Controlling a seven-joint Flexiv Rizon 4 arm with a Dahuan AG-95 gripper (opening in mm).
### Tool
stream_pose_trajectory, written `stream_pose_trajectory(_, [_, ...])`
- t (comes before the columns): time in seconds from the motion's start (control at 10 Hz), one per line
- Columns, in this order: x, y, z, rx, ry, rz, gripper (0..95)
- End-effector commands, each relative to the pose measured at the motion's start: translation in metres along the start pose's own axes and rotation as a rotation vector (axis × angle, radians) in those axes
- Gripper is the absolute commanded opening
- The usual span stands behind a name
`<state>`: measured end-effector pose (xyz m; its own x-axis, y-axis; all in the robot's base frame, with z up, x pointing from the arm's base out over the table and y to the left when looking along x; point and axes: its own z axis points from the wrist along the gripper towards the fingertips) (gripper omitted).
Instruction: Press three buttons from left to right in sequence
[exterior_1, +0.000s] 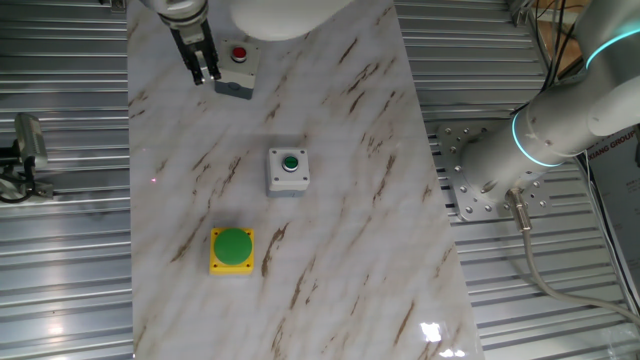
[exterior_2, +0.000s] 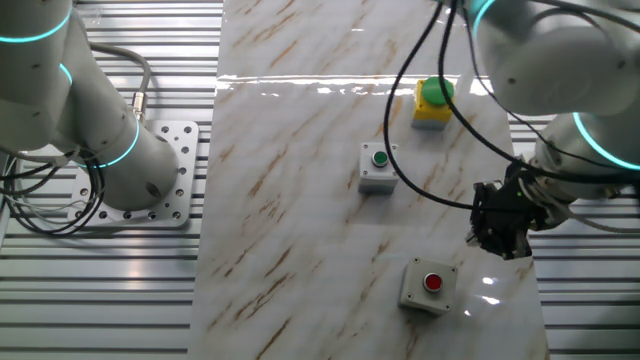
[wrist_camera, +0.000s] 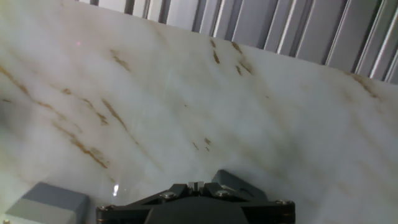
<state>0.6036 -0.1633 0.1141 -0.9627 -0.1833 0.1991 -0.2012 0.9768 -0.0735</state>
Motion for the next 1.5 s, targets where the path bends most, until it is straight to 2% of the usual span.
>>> stream_pose_trajectory(0.1, [-0.001,0.004,0.000,-0.002,0.001,0.035,0.0])
stream_pose_trajectory(0.4, [0.003,0.010,-0.004,-0.016,0.005,0.077,0.0])
stream_pose_trajectory(0.8, [0.016,0.026,0.000,-0.028,-0.015,0.126,0.0])
stream_pose_trajectory(1.1, [0.024,0.046,-0.006,-0.035,-0.008,0.185,0.0])
stream_pose_trajectory(1.5, [0.044,0.072,0.003,-0.030,-0.042,0.240,0.0])
